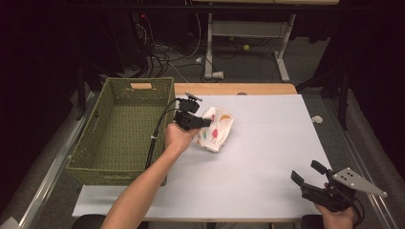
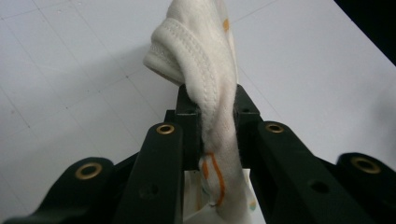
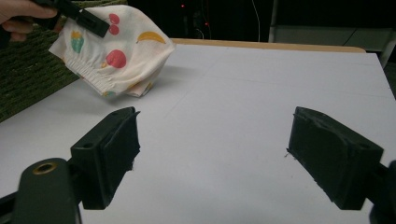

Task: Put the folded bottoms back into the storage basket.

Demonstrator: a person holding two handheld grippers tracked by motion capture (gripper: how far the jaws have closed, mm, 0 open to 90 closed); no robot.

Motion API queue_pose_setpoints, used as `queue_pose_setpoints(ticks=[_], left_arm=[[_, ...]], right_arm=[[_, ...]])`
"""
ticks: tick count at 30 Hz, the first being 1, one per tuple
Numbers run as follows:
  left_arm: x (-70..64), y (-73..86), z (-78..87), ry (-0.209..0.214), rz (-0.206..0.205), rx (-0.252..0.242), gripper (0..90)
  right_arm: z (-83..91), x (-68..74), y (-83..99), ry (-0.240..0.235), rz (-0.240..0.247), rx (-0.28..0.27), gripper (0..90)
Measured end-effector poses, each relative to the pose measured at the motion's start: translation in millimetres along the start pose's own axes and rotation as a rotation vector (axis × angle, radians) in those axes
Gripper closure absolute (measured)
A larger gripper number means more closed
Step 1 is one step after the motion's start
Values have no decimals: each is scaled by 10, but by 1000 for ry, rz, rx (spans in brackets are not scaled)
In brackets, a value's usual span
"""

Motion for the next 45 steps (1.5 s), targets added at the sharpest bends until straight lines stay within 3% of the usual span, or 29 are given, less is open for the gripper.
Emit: queue_pose_setpoints(ticks=[13, 26, 45], left_arm=[[-41, 27, 195, 7, -24, -11, 759], [-68, 6, 376, 28, -9, -43, 758], [-74, 62, 684, 26, -32, -84, 757]], right_arm=[[2, 3, -1, -2, 2, -2, 169], [-1, 3, 1, -2, 0, 2, 168], [-4, 4, 3, -1, 6, 4, 169]])
Point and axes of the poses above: each handheld gripper's, and its own axes: z roughly backward along the jaws, y roughly out of its underside, x roughly to its left, the point moved 9 cm from there along -z, roughly forward along the jaws, and after that the axes turned 11 degrees about -z, right-handed, at the moved point
